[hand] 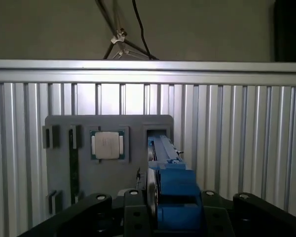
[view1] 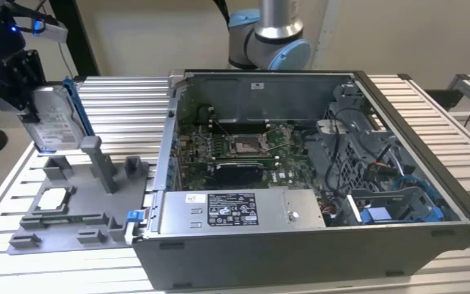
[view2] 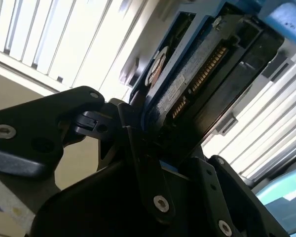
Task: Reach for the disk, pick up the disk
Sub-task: 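Pick up the disk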
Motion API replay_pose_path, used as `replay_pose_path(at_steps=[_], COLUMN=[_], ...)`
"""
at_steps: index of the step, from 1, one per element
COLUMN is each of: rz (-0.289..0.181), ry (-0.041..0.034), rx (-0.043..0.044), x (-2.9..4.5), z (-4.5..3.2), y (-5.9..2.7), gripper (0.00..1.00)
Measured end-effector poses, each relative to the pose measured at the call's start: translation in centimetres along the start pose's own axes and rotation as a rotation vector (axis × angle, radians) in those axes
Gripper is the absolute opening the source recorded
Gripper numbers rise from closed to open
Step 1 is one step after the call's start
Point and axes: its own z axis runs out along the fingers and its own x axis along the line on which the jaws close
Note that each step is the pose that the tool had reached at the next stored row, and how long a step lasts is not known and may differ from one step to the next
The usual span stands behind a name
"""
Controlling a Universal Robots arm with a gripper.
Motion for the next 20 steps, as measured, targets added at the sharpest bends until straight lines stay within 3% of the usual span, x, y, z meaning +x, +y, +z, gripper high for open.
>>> replay_pose_path(at_steps=[20], rz=[0.000], ry=[0.0001], rx=[-0.0001], x=[-0.06], z=[-9.07], y=[0.10], gripper=[0.00])
